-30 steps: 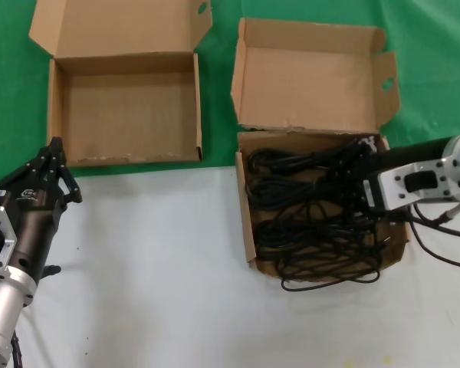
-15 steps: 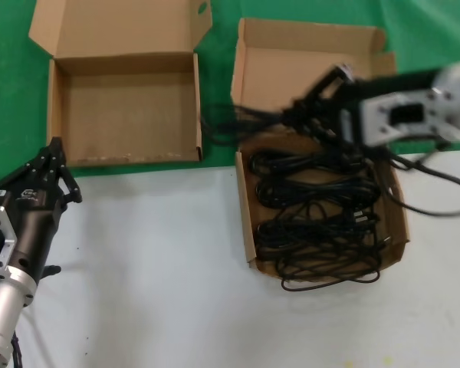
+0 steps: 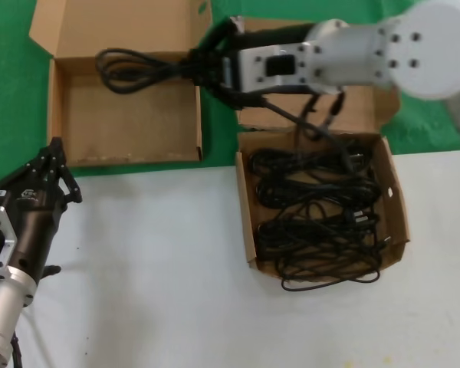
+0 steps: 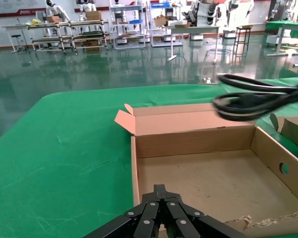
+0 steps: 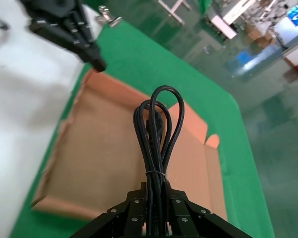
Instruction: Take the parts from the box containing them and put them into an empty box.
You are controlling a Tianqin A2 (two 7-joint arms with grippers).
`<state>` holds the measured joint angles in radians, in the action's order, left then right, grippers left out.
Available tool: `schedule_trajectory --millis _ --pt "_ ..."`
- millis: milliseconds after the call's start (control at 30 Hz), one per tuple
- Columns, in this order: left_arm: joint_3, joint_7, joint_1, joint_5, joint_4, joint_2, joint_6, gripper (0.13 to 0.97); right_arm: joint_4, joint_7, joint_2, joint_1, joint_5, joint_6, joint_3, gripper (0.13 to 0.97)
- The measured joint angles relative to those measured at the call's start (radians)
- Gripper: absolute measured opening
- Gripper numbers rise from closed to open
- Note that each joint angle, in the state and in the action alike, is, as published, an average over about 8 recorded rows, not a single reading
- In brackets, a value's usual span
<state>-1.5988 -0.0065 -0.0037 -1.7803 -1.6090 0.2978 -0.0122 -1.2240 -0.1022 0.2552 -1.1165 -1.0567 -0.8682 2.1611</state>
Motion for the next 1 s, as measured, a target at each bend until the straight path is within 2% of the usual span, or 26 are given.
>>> schedule_trajectory --millis 233,467,767,1000 --pt "0.0 0.0 0.0 0.0 0.0 0.0 0.0 0.145 0.149 -0.05 -0.111 -0.04 -0.027 0.093 0.007 0.216" --pt "0.0 0.0 0.0 0.0 0.0 0.0 0.0 0.145 0.194 -0.075 -0.14 -0.039 -0.057 0.145 -0.001 0.239" --pt "0.0 0.0 0.0 0.0 0.0 0.0 0.0 0.145 0.123 -0.039 -0.088 0.0 -0.064 0.173 -0.035 0.334" --pt "0.0 0.0 0.0 0.0 0.0 0.0 0.0 0.145 -0.019 0.074 -0.014 0.103 -0.008 0.221 -0.123 0.474"
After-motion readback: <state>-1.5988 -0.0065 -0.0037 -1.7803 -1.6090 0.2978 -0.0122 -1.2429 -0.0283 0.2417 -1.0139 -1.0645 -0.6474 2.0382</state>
